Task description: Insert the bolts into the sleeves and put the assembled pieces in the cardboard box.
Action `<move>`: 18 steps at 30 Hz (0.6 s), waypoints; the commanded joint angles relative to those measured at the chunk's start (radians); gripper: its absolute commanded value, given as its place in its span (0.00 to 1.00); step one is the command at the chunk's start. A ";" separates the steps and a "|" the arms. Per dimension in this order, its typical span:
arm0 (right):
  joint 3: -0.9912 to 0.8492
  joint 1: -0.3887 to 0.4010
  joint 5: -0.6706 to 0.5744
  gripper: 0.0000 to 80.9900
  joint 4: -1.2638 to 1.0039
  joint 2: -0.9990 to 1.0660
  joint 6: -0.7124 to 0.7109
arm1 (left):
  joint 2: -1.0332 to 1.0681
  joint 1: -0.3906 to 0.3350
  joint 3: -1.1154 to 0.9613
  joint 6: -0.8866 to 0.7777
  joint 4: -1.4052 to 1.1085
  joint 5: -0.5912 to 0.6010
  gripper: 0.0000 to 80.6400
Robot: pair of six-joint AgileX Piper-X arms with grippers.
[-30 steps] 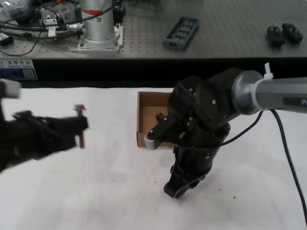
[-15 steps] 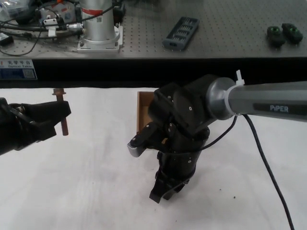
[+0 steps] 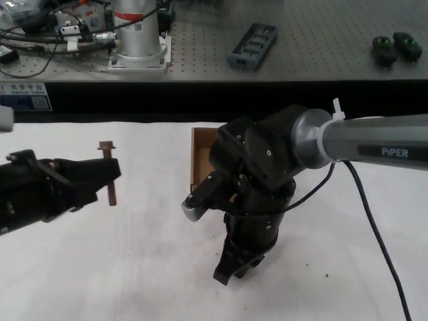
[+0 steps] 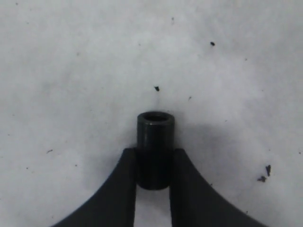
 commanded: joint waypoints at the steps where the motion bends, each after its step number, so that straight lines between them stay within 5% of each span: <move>1: 0.007 -0.007 -0.034 0.00 -0.017 -0.032 0.004 | 0.056 -0.044 -0.004 -0.055 -0.067 0.012 0.01; 7: 0.211 -0.069 -0.095 0.00 -0.113 -0.254 0.027 | 0.189 -0.122 -0.006 -0.138 -0.201 0.012 0.01; 18: 0.606 -0.128 -0.282 0.00 -0.666 -0.570 0.213 | 0.452 -0.249 -0.057 -0.544 -0.754 -0.033 0.01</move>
